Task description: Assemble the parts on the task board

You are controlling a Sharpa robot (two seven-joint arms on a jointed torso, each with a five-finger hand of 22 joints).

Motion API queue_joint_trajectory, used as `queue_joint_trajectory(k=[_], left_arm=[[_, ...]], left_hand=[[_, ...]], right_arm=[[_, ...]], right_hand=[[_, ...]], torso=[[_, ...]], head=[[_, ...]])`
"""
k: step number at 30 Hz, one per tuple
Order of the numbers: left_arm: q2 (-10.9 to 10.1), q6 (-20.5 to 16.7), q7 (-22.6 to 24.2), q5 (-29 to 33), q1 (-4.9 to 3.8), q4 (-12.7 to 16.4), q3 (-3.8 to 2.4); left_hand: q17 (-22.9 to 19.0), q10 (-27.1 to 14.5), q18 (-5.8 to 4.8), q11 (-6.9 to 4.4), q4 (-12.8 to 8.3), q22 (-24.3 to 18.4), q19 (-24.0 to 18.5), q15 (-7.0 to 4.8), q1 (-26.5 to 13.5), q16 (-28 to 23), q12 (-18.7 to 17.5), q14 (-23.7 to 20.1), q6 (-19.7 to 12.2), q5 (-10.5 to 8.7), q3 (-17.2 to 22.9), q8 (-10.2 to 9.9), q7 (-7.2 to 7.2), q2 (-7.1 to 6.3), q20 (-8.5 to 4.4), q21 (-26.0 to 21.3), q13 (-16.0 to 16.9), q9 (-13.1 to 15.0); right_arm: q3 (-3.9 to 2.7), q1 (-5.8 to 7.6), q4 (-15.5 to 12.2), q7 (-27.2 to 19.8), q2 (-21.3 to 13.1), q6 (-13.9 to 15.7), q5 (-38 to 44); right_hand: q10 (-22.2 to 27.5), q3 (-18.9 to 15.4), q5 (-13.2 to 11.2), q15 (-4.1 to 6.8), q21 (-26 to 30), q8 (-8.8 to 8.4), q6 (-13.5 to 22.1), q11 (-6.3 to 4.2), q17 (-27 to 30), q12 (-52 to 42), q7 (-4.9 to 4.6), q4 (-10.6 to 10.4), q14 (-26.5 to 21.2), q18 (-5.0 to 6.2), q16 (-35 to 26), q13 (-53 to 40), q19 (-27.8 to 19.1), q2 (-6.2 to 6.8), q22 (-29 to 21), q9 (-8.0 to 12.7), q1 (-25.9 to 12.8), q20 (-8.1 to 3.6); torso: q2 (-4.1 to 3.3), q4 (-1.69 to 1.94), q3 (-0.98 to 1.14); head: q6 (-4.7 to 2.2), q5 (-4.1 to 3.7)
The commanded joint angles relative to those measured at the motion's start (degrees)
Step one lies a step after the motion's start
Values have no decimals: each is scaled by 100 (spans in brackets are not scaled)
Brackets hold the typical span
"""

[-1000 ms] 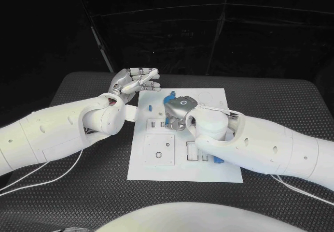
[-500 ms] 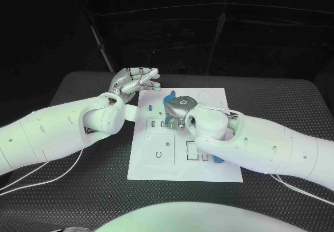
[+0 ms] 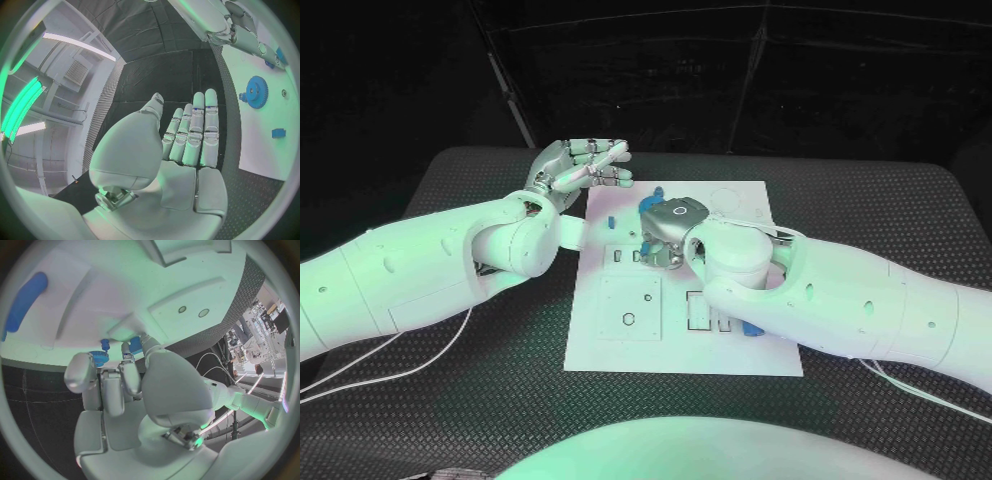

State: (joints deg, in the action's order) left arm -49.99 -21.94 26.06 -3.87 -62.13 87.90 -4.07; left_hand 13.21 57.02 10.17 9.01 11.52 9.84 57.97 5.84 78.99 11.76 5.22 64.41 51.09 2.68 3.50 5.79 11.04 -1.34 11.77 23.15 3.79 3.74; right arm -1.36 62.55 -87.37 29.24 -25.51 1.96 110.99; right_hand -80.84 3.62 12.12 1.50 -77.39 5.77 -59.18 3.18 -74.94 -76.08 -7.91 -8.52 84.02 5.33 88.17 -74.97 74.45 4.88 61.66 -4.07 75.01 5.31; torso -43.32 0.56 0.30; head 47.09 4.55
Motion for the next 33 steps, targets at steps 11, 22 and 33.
queue_joint_trajectory(k=[11, 22, 33], left_arm=[[14, 66, 17, -22, -9, -13, -6], [18, 91, 6, -22, -8, -29, -5], [-3, 85, -14, -22, -4, -66, -5]], left_hand=[[10, -1, 18, 42, -16, -8, 6, 34, 22, -45, -38, -14, -45, 7, -35, -28, 14, 19, 21, -32, -6, -5], [13, -3, 18, 44, -18, -10, 7, 35, 22, -50, -44, -13, -53, 7, -40, -36, 13, 21, 21, -33, -6, -4], [23, 4, 19, 48, -26, -14, 11, 36, 30, -59, -51, -5, -33, 7, -46, -34, -20, 32, 23, -35, -4, 3]], right_arm=[[3, 6, 16, -5, 12, -1, 34], [4, 4, -40, 90, -34, 281, 40], [-2, -4, -724, -875, -701, 1746, -187]], right_hand=[[224, 32, -107, -83, 109, -61, 193, 29, -961, 287, -39, -232, 474, 43, -57, 35, -107, 189, -124, 7, -89, 25], [421, -164, -106, -183, 196, -164, 665, 150, -982, 504, -174, -832, 481, 61, -53, 297, -176, 591, -244, 22, -64, 112], [535, -1414, 190, -211, 384, -170, 1170, 165, -750, 570, -181, -867, 415, 129, -169, 467, -383, 794, -577, 35, -59, 146]], torso=[[-1, 0, -1], [1, 2, 5], [14, -10, 3]], head=[[11, -6], [12, -9], [-28, 15]])
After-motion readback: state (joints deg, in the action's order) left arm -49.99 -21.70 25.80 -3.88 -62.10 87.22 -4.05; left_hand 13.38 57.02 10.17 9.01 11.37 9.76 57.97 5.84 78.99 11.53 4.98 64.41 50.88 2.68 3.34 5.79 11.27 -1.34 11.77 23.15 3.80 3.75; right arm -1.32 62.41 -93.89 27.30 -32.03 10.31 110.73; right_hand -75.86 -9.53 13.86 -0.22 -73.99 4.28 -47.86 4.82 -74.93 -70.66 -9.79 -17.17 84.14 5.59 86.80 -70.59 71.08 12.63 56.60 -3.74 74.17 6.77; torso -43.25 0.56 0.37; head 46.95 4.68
